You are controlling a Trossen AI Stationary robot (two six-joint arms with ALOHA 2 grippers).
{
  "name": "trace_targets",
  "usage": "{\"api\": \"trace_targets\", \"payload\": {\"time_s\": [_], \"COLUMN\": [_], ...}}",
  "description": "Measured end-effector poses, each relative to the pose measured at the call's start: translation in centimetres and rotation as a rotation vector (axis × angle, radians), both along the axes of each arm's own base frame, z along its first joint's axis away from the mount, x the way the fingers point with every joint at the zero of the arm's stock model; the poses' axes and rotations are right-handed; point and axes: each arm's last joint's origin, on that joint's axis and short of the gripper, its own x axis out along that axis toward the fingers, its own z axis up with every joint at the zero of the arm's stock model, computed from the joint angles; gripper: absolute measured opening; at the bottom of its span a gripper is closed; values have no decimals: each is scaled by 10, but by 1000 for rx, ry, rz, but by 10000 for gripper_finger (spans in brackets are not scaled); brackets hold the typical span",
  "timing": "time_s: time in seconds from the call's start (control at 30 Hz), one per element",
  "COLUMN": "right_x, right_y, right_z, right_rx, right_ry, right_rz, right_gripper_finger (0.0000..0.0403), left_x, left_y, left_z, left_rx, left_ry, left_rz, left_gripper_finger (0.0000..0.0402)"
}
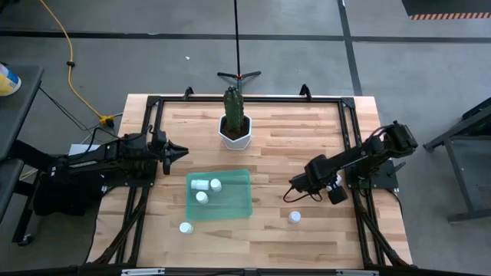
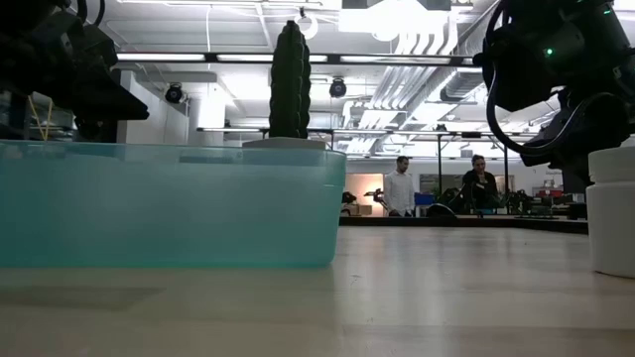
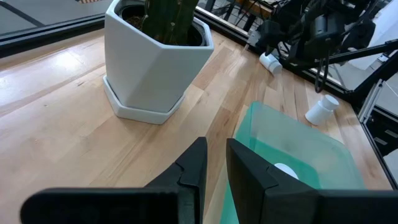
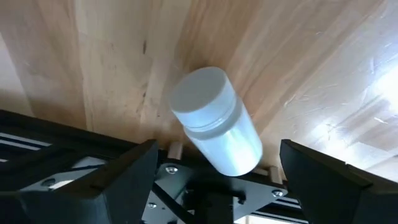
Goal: Pick and place pill bottles into a basket
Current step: Put the white pill bottle into the green bin
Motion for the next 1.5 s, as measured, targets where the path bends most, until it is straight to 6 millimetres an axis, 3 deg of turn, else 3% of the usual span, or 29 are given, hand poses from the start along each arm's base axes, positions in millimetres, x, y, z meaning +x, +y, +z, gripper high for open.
{"api": "trace_targets", "payload": {"time_s": [0.97, 1.5], "right_x": [1, 7], "right_y": [6, 9], "right_z": [-1, -24], "right_rx": [56, 66], "right_ry": [-3, 106], "right_rz": [-112, -154], "right_gripper_finger": [328, 328], "left_x": [0, 0], "left_y": [0, 0], "left_z": [0, 0], "left_rx": [0, -2], "left_ry": [0, -2], "left_rz": [0, -6], "left_gripper_finger": [97, 97]}}
